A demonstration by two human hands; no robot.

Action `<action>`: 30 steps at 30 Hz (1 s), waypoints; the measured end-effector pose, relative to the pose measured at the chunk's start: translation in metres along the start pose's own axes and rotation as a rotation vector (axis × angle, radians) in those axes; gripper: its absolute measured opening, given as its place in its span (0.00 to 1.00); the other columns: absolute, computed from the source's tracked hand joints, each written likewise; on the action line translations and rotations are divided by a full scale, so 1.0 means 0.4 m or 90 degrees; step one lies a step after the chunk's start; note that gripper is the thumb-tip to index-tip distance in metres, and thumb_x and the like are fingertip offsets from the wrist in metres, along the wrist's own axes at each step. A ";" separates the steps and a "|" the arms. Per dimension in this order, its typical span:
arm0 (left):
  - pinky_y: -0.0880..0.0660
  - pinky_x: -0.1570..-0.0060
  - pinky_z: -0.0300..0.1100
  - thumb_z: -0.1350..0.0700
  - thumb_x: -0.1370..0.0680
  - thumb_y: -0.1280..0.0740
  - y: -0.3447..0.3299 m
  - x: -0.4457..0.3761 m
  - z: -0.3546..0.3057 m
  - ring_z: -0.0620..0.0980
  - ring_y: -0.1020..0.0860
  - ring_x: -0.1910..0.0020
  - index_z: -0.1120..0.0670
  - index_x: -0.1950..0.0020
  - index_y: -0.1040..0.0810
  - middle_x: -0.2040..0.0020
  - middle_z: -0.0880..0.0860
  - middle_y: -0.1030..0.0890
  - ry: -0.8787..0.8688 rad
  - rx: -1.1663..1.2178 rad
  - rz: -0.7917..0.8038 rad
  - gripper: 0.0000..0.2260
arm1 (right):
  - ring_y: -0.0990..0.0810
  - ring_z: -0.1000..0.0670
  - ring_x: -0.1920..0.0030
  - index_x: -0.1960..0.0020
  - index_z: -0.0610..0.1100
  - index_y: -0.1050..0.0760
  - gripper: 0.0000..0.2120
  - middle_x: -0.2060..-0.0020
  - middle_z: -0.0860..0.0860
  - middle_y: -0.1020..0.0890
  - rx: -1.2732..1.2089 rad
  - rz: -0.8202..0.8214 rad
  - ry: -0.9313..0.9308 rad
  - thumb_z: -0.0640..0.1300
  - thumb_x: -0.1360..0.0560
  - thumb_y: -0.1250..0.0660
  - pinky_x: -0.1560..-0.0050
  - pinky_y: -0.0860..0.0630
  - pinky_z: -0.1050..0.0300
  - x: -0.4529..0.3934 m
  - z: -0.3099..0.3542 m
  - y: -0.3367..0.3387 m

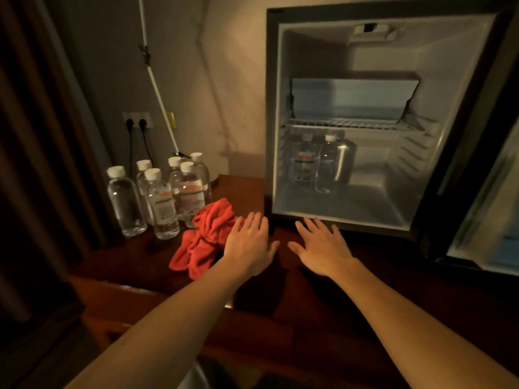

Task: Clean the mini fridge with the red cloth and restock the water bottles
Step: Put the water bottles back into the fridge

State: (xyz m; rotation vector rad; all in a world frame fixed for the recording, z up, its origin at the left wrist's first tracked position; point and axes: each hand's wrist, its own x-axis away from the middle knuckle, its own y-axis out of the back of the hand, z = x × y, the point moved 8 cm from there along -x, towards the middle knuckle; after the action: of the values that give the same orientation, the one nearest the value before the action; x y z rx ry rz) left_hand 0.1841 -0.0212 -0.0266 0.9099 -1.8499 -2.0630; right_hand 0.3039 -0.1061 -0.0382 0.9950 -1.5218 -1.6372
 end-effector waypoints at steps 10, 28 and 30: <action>0.50 0.24 0.50 0.40 0.18 0.47 0.080 0.187 0.355 0.50 0.47 0.21 0.54 0.21 0.43 0.20 0.53 0.43 0.093 -0.068 -0.031 0.30 | 0.43 0.47 0.24 0.23 0.50 0.44 0.30 0.23 0.49 0.41 -0.083 -0.133 0.192 0.61 0.21 0.46 0.27 0.41 0.45 -0.068 0.398 0.080; 0.28 0.36 0.47 0.39 0.22 0.38 0.059 0.136 0.664 0.51 0.27 0.33 0.52 0.28 0.36 0.33 0.51 0.26 0.289 0.092 -0.086 0.27 | 0.22 0.39 0.46 0.39 0.44 0.33 0.23 0.45 0.44 0.21 -0.341 -0.193 0.063 0.54 0.28 0.31 0.55 0.32 0.53 -0.324 0.565 0.074; 0.23 0.44 0.50 0.37 0.25 0.35 0.035 0.111 0.672 0.51 0.24 0.39 0.48 0.33 0.33 0.38 0.49 0.23 0.342 0.207 -0.092 0.25 | 0.22 0.39 0.45 0.39 0.44 0.32 0.25 0.45 0.43 0.21 -0.415 -0.147 0.028 0.56 0.29 0.29 0.54 0.29 0.53 -0.360 0.563 0.057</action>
State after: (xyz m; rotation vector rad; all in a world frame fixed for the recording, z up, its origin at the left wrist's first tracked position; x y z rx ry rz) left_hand -0.0091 0.1711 -0.0227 1.5381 -1.8677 -1.3954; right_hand 0.1740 0.1251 0.0019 0.8436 -0.7605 -2.0620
